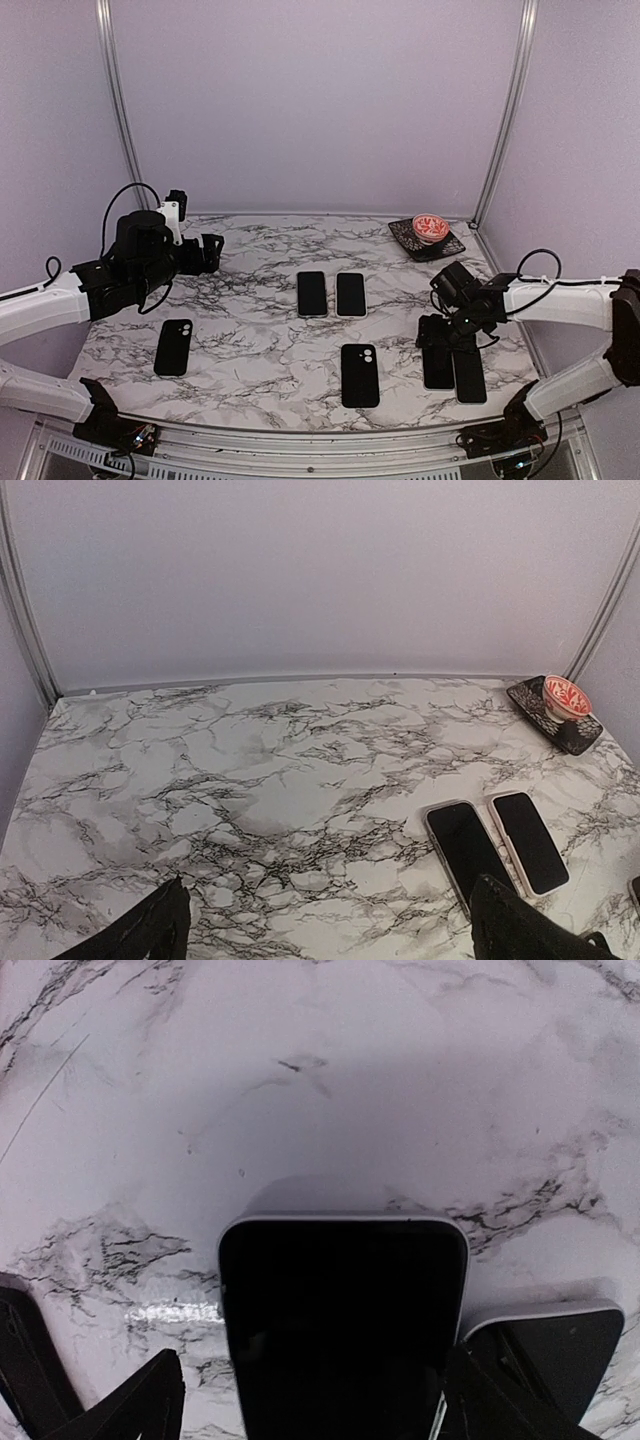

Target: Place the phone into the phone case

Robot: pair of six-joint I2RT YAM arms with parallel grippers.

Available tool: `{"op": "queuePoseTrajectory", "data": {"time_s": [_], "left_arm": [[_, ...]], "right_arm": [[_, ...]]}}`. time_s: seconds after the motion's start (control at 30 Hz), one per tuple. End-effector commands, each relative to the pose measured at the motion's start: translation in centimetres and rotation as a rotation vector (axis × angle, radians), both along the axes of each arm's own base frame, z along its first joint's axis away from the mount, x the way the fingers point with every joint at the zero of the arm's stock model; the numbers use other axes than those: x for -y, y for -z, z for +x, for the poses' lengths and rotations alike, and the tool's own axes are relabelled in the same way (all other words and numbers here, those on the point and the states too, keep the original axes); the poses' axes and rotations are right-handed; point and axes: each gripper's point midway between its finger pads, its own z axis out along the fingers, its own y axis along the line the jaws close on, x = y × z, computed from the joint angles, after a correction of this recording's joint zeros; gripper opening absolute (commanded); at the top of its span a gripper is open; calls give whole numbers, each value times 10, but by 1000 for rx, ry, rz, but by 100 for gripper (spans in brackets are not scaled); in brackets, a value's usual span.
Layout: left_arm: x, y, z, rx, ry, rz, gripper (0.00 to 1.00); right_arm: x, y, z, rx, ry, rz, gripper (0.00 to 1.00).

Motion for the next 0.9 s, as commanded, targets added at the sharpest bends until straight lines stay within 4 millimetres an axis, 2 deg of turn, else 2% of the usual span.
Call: {"op": "queuePoseTrajectory", "data": {"time_s": [0.0,0.1,0.3,0.4,0.5,0.67,0.8,0.87], "left_arm": [[0,-4,1,22,-1,-18,99],[-1,-4,2,23,-2,-16,99],[-1,-2,2,21,-7,-7,99],[0,0,2,17,-3,-5,99],[0,0,3,15,-1,-6,99],[0,0,3,15,-1,-6,99],[2,1,2,11,8,-9,99],[2,1,3,12,8,-9,99]], "right_arm": [[-7,14,-3,-67,-56,5,86],[-5,25,-9,-128,-70,-51,85],[-51,22,-14,-141,-187,-36,85],[-61,19,-17,-155,-218,-51,88],[-65,15,-19,-161,-237,-39,89],[-59,7,-25,-178,-267,-58,93],[-53,10,-32,-208,-320,-95,97],[-56,12,-39,-249,-368,-79,99]]}}
